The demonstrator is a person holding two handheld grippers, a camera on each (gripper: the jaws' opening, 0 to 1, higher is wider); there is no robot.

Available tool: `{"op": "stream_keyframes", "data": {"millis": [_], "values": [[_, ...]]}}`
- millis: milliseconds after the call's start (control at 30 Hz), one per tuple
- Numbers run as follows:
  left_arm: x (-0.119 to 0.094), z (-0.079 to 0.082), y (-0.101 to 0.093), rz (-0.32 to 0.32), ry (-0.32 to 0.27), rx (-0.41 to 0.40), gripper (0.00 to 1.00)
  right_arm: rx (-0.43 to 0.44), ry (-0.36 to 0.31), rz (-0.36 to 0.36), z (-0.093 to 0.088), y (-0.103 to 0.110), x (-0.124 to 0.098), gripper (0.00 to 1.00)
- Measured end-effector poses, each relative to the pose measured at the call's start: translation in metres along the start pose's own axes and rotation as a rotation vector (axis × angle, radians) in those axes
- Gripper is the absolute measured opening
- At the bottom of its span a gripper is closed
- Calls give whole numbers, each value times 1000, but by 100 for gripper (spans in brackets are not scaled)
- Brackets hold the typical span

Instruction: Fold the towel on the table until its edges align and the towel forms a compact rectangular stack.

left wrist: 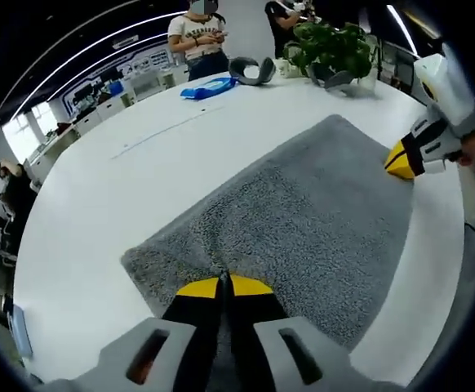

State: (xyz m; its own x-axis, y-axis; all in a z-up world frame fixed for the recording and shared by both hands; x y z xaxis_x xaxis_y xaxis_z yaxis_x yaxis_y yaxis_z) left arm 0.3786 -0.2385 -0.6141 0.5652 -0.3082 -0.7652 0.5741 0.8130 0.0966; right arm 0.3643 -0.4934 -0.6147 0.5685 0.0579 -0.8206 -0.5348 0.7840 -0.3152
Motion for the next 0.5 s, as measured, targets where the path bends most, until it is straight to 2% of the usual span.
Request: {"op": "stream_keyframes", "data": {"millis": [100,233,500], "values": [[-3,-3,-3,-1,6,9,3,-46,10,-2,2,0,2,0],[-7,-7,-5,-4,5,-15,3,-59,22,6,6,-5,6,0],[-10,-11,-10,-10,9,-21,2,-39,62,38,12,-12,11,0]]}}
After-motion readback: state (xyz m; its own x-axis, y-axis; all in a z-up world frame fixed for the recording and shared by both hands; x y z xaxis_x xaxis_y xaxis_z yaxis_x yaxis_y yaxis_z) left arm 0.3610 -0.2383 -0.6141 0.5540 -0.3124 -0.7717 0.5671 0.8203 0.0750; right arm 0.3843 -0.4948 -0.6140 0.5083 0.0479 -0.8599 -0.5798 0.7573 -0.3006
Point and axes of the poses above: the point that each gripper's makers call its tool centre point, and the gripper's own axes: x roughly forward along the fingers, y roughly to its left, z roughly out of its top, the point moved 5 cm from there along -x, roughly backward along the fingers, and after that the axes turned 7 degrees about -z, right-handed, at the moved point
